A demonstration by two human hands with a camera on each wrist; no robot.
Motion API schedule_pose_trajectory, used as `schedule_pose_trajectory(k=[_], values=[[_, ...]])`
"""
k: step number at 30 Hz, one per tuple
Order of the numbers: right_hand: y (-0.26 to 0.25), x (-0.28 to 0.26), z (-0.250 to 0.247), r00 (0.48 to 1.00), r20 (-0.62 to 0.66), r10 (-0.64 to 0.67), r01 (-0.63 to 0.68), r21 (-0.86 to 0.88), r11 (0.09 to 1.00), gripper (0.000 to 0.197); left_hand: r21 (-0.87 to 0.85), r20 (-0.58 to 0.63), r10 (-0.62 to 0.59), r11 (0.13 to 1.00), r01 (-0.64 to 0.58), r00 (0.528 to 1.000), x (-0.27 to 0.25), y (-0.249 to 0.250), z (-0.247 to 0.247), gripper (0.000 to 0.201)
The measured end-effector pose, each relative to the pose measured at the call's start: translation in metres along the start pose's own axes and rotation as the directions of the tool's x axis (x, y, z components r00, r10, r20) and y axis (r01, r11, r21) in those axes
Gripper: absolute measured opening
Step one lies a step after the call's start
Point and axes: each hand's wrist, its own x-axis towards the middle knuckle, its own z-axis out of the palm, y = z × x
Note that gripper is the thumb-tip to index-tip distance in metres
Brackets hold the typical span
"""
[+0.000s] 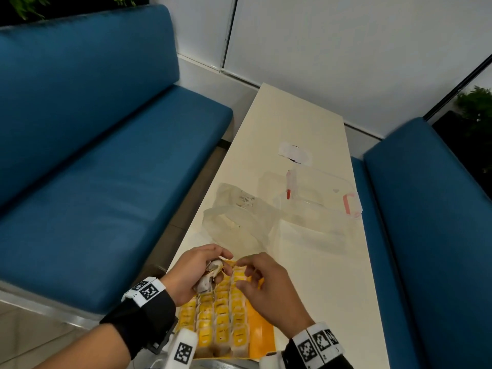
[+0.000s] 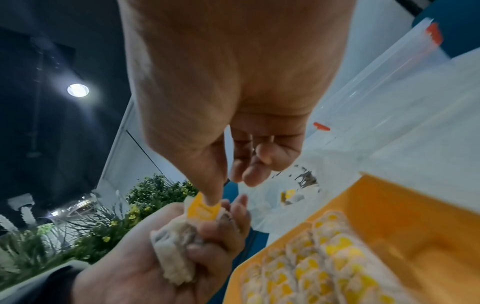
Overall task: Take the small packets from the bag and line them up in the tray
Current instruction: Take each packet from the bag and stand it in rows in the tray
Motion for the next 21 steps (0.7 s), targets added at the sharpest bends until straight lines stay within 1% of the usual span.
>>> schedule_pose_trajectory(k=[2,4,6,8,9,11,14,16,18,21], values=[[-0.008,0.006,0.007,0.999,-0.002,-0.055,0.055,0.058,0.997,0.036,-0.023,-0.005,-0.006,1.0,0.006,1.0,0.002,0.0,0.005,0.031],[-0.01,0.011,0.012,0.993,-0.013,-0.12,0.12,0.06,0.991,0.039,-0.017,-0.016,-0.018,1.0,0.017,1.0,0.002,0.0,0.009,0.026],[-0.008,0.015,0.014,0.987,0.011,-0.162,0.162,0.055,0.985,0.039,-0.002,-0.015,-0.038,0.999,0.038,0.999,0.002,0.0,0.011,0.016],[-0.007,0.017,0.015,0.982,0.047,-0.183,0.179,0.092,0.98,0.034,-0.025,0.0,-0.053,0.998,0.053,0.999,0.002,0.001,0.012,0.012],[-0.007,0.018,0.015,0.98,0.059,-0.19,0.184,0.105,0.977,0.031,-0.033,0.006,-0.061,0.998,0.061,0.998,0.002,0.001,0.013,0.016],[-0.005,0.02,0.014,0.979,0.06,-0.195,0.189,0.096,0.977,0.026,-0.015,0.012,-0.08,0.997,0.08,0.997,0.001,0.003,0.015,0.03],[-0.003,0.021,0.008,0.98,0.041,-0.193,0.188,0.1,0.977,0.027,0.034,0.028,-0.1,0.994,0.099,0.995,0.002,0.005,0.012,0.045],[0.0,0.022,0.002,0.988,0.026,-0.154,0.148,0.155,0.977,0.032,0.038,0.027,-0.11,0.993,0.109,0.994,0.003,0.006,0.009,0.047],[0.002,0.022,-0.002,0.997,0.03,-0.066,0.055,0.269,0.962,0.038,0.025,0.009,-0.109,0.994,0.109,0.994,0.003,0.006,0.004,0.045],[0.007,0.021,-0.006,0.995,0.082,0.05,-0.082,0.466,0.881,0.043,0.037,-0.046,-0.071,0.997,0.073,0.996,0.002,0.01,-0.002,0.045]])
